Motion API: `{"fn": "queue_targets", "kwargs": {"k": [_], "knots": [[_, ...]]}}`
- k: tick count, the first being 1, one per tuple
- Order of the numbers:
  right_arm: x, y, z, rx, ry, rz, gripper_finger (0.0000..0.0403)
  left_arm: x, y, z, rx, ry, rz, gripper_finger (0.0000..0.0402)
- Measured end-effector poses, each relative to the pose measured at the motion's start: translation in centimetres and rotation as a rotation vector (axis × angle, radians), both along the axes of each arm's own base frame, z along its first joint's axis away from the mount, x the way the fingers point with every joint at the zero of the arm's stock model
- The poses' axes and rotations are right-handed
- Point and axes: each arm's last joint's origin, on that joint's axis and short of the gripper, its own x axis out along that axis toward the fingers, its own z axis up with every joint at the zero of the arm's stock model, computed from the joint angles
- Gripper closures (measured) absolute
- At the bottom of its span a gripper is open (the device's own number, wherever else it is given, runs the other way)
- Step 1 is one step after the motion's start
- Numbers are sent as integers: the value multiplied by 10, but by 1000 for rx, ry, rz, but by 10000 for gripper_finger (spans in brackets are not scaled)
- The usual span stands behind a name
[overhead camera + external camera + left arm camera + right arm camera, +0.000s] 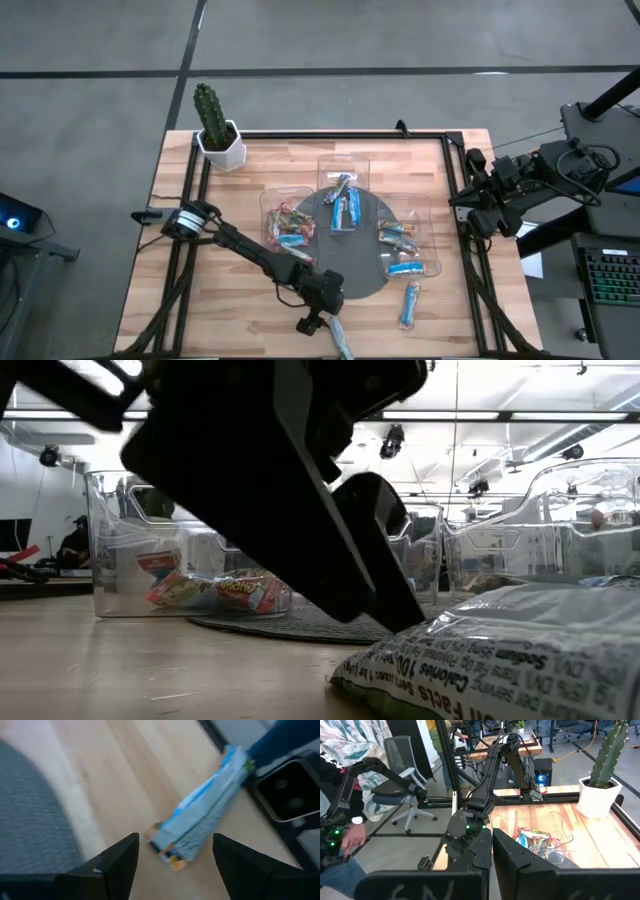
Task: Pick and place Granola Bars by type
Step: Put the yellow granola bar into the right transparent bin
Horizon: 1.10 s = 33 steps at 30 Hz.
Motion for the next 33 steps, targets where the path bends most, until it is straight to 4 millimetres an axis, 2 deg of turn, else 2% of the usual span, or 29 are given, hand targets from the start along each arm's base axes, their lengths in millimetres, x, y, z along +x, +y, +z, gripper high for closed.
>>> {"fn": "queue_targets", "kwargs": {"k": [5,10,22,33], "knots": [[0,0,0,0,0,0,394,7,1,-1,-100,42,-21,166],[0,0,0,0,0,0,394,10,2,2,-108,34,-14,166],[0,0,-2,-4,21,0,394,9,18,-6,-70,113,64,166],[0,0,-2,-7,21,1,394,8,18,-6,-166,188,39,166]]}}
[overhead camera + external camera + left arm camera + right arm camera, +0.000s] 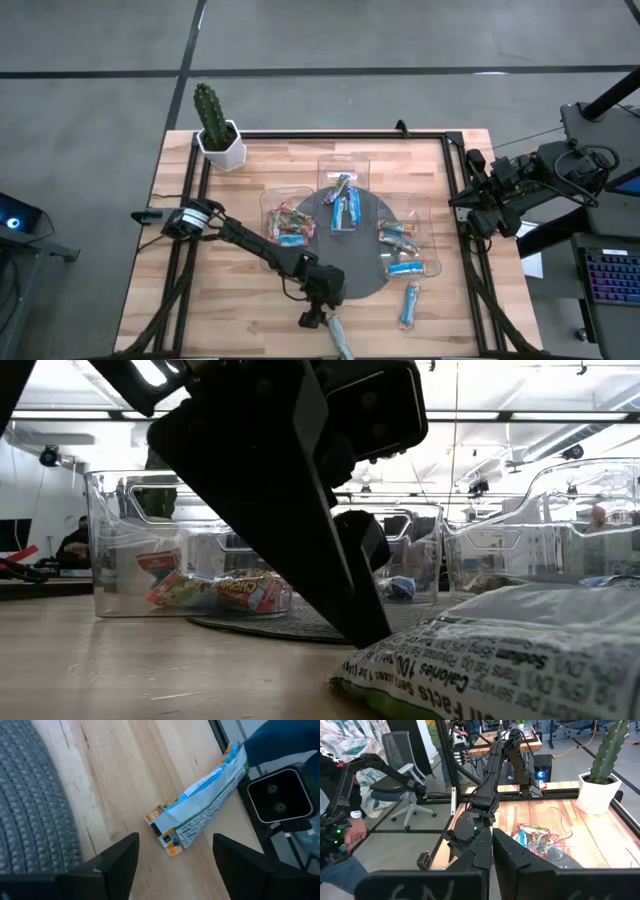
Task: Pick and place Granola Bars by type
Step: Put the yellow granola bar into the right transparent bin
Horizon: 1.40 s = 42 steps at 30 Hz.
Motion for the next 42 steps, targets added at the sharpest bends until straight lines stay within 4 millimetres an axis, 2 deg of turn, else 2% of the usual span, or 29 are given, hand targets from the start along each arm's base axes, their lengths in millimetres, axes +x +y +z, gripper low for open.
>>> {"fn": "queue_targets", "kwargs": {"k": [22,29,42], "knots": [[0,0,0,-3,-2,1,394,4,1,0,-26,-20,14,166],[0,0,0,-3,-5,1,394,9,1,-12,-73,22,68,166],[0,0,0,-2,-4,1,394,9,0,-14,-99,39,54,169]]}}
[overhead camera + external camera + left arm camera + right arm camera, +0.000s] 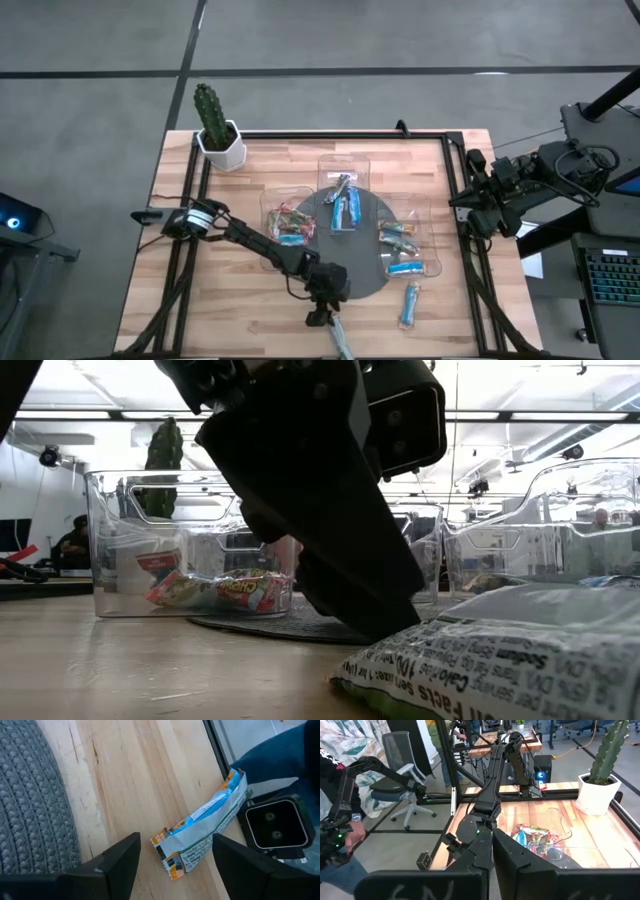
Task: Pick and place Granola Bars by type
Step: Put the yellow granola bar into the right transparent bin
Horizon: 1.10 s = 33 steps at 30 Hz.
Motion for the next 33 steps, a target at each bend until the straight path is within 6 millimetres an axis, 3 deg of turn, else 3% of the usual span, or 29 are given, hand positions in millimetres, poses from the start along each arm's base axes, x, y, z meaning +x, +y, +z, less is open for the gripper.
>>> {"fn": "queue_targets", "kwargs": {"k": [10,24,33], "knots": [[0,0,0,-4,-1,1,394,-1,-1,-1,-33,33,-17,231],[0,0,0,-5,-1,1,394,-2,-1,-2,-41,49,-14,279],[0,0,0,-6,-1,-4,394,-1,0,0,-47,56,-17,383]]}}
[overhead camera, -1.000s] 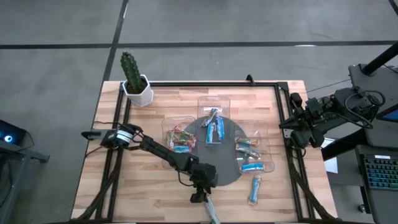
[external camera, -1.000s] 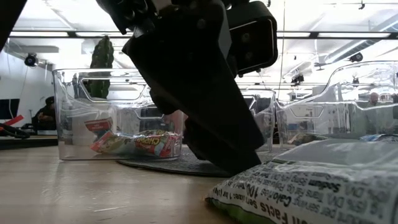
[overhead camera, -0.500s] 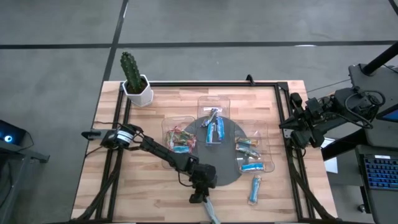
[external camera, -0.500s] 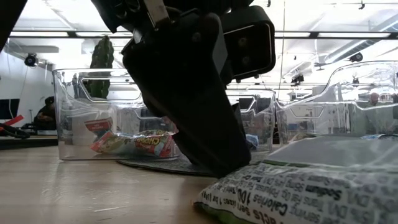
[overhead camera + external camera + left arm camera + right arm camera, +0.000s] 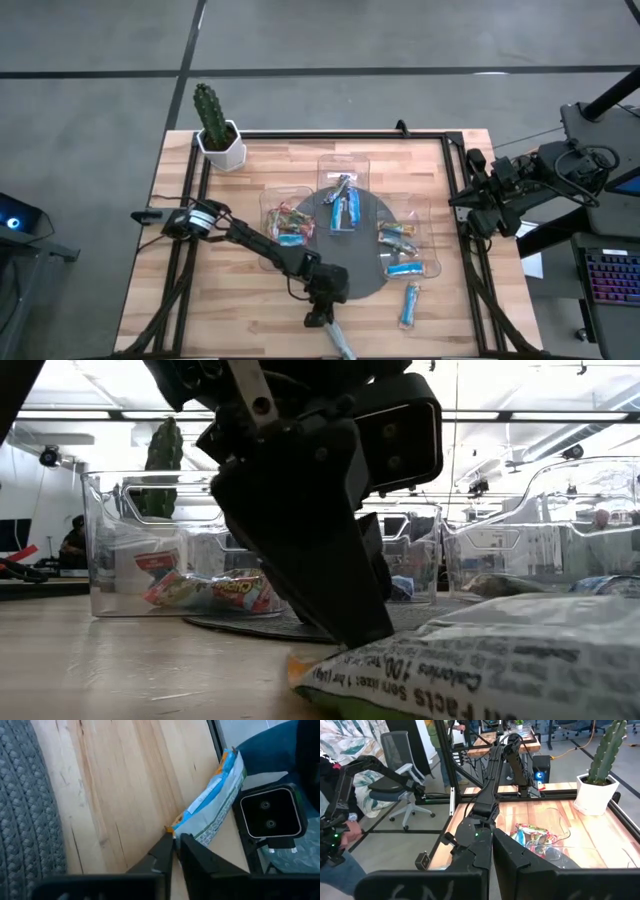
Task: Pick and place Granola Bars by type
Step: Put the yellow granola bar into the right transparent bin
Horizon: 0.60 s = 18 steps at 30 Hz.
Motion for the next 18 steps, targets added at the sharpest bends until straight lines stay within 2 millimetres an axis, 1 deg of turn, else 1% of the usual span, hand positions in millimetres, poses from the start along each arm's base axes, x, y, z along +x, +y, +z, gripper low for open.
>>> {"fn": "queue_targets", "kwargs": {"k": [2,6,10,18], "knots": [[0,0,0,-1,0,-3,394,2,-1,3,-5,-4,-2,396],[0,0,0,-1,1,-3,394,9,-2,14,-17,-32,-2,401],[0,-1,0,-4,0,-18,394,17,-3,34,-10,-45,-7,401],[0,-1,0,-24,-4,-17,394,28,1,78,73,-68,-69,402]]}}
